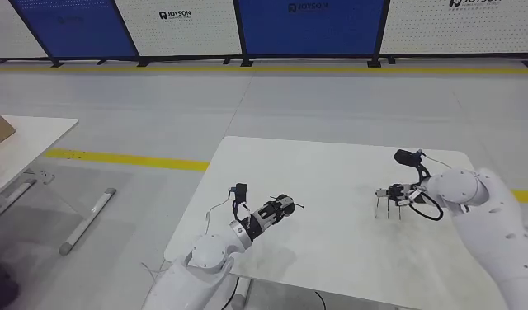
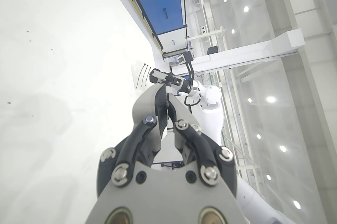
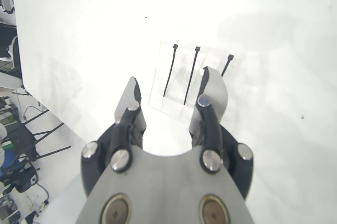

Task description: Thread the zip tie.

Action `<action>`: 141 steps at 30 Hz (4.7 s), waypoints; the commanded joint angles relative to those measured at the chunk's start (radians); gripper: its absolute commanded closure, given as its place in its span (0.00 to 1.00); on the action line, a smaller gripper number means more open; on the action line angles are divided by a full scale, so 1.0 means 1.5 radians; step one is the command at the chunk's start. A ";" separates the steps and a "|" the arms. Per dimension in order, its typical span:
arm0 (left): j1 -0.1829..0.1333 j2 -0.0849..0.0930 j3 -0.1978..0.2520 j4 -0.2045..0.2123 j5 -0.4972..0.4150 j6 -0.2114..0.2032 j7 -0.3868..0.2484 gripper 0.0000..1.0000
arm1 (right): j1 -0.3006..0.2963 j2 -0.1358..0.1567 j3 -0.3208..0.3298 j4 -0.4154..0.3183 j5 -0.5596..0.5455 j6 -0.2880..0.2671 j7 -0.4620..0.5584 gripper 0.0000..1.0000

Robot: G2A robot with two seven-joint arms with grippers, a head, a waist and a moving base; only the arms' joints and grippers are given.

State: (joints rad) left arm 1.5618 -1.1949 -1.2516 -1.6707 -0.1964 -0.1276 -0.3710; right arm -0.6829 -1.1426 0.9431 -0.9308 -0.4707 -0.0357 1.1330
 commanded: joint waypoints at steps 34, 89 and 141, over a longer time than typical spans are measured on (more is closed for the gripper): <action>0.000 0.000 0.000 0.000 0.000 0.000 0.000 1.00 | 0.051 -0.034 -0.054 0.101 -0.012 0.044 0.029 0.78; 0.000 0.000 0.000 0.000 0.000 0.000 0.000 1.00 | 0.100 -0.074 -0.069 0.240 0.016 -0.044 -0.004 1.00; 0.000 0.000 0.000 0.000 0.000 0.000 0.000 1.00 | -0.300 0.043 0.214 -0.302 0.234 -0.188 -0.291 1.00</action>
State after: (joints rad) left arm 1.5618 -1.1949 -1.2516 -1.6707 -0.1964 -0.1276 -0.3710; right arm -1.1310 -1.0765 1.2700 -1.3835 -0.1253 -0.3279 0.6907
